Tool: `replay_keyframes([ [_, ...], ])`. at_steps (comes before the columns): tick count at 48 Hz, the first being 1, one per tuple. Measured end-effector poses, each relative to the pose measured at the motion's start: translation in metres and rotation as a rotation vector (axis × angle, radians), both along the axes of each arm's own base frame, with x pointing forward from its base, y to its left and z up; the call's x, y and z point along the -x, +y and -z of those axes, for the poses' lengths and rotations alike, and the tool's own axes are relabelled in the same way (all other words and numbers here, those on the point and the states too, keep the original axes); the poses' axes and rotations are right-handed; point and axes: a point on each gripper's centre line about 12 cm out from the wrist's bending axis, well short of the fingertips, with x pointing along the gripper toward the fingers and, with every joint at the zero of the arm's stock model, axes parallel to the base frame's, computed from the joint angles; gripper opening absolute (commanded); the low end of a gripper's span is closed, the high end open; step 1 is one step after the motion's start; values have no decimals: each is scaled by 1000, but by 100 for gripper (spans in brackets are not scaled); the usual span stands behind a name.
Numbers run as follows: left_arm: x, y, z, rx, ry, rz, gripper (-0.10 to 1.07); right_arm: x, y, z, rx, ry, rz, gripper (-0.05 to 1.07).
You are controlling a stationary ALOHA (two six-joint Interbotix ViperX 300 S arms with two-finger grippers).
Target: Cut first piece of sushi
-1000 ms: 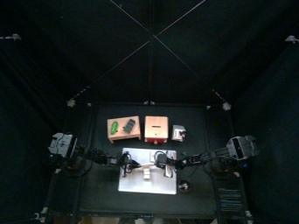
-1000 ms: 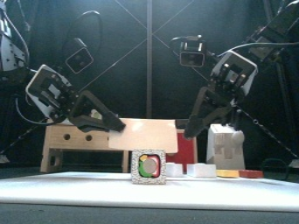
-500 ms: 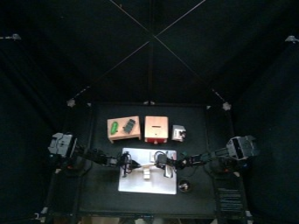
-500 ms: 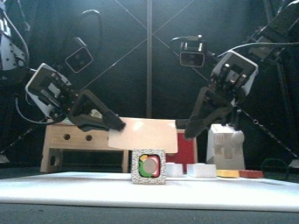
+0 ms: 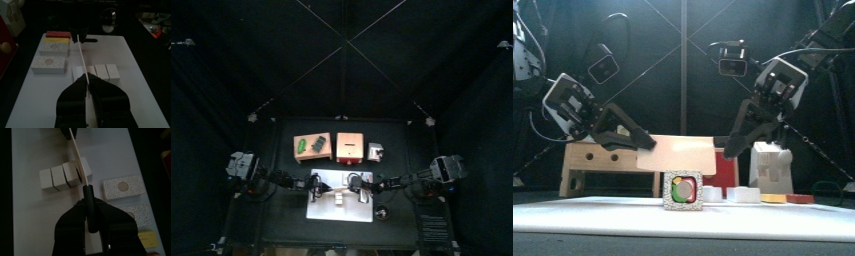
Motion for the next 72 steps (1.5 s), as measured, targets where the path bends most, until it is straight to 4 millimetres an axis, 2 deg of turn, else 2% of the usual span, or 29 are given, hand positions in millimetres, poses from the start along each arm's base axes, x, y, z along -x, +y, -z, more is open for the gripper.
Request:
replay_keyframes([
  [12,1,1,10,2,61,-13,44,-2,-1,1,7,4,7,46],
  [31,1,-5,9,2,68,5,44,-2,8,7,-22,21,15,46],
  [44,0,-5,4,4,69,6,44,-2,6,4,-6,16,33,46],
  [54,0,-5,15,-2,123,7,44,-3,5,5,-3,18,37,46],
  [60,-3,-5,27,-7,169,1,44,-7,5,20,4,58,41,46],
  [72,0,-4,32,-6,194,-4,44,-12,6,26,4,72,46,46],
])
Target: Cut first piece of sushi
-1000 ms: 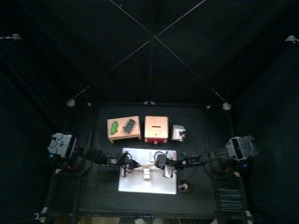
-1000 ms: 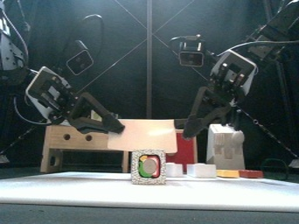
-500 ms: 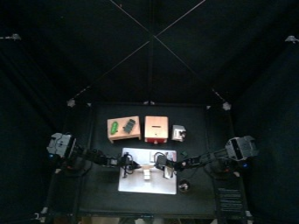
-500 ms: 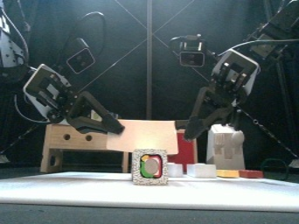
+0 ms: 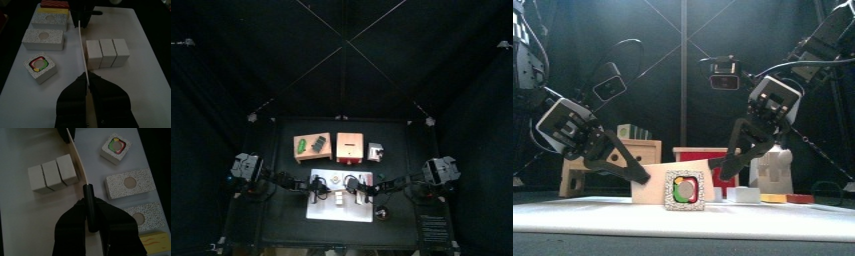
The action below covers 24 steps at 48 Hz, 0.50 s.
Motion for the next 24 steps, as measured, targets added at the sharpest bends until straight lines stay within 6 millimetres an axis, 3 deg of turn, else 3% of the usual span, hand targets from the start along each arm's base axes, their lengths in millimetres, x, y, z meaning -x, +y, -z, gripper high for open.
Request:
replay_keyframes([
  [24,-2,12,11,-4,52,-39,44,-1,-2,9,-18,28,51,45],
])
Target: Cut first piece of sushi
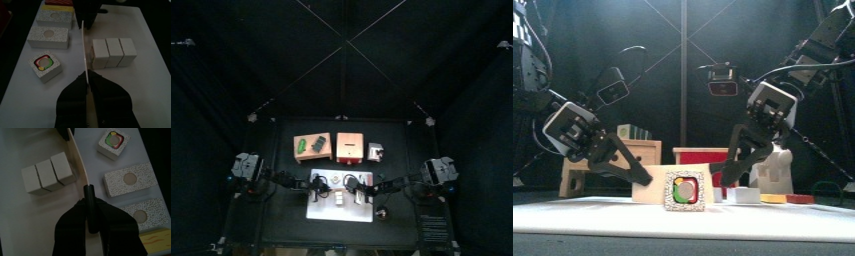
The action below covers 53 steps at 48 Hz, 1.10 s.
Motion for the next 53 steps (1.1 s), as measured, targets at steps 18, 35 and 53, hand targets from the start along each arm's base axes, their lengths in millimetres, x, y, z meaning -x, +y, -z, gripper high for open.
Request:
replay_keyframes([
  [18,-2,16,-15,-106,-32,38,44,0,-6,-5,19,-11,17,44],
  [35,-3,17,-20,-119,-44,46,44,0,-6,-5,1,-14,14,32],
  [53,-4,16,-27,-119,-67,50,44,0,-6,-9,1,-24,13,32],
])
